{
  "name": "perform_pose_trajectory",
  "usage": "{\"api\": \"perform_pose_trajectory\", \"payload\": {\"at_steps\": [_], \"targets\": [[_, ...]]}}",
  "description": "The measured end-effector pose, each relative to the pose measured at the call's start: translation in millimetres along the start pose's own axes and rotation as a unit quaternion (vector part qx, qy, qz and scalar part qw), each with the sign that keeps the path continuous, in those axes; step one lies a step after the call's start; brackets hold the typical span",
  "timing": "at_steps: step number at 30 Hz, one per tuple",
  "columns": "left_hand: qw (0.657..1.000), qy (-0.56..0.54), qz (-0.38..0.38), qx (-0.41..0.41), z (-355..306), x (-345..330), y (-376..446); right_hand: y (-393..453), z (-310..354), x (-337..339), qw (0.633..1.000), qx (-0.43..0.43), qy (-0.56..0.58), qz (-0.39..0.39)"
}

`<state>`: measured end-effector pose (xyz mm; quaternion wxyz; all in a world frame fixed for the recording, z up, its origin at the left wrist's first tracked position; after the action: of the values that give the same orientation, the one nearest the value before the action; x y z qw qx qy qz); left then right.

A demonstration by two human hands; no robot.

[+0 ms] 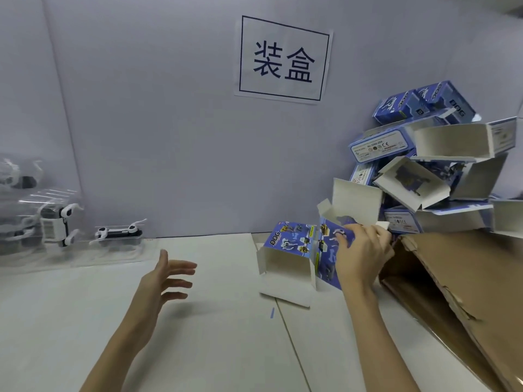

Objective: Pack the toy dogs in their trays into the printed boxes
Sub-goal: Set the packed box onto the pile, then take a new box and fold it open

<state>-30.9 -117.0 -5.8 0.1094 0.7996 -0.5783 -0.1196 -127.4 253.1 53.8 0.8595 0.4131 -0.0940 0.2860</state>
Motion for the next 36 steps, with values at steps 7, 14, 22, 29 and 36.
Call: {"api": "perform_pose_trajectory", "payload": {"at_steps": [7,14,22,29,36], "targets": [[0.996,0.071,0.003,-0.048,-5.2,-14.1,-7.7,-27.4,45.6,-1.5,0.976,0.155,0.102,-0.11],[0.952,0.185,0.055,-0.236,-19.1,-50.0,-24.2,-83.4,88.6,8.8,0.914,0.295,0.274,0.046],[0.956,0.098,0.003,-0.276,-34.8,-54.6,-25.9,-113.9,105.3,2.3,0.87,0.313,0.337,0.176],[0.976,-0.022,0.056,-0.209,-35.9,-51.9,-27.1,-112.9,94.0,-14.7,0.829,0.129,0.418,0.349],[0.974,0.069,0.079,-0.199,-29.3,-57.9,-28.2,-109.7,89.1,-12.5,0.843,0.127,0.421,0.31]]}}
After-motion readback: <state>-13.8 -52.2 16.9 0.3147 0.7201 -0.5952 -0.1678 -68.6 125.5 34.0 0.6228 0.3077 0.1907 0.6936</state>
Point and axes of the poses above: each hand's wrist, its own y-axis towards the middle knuckle, its own x-axis out of the back of the hand, z = x × y, the point moved 2 cm from there along y, towards the middle knuckle, and after that the axes turned 7 degrees about -x, right-handed, at the moved point
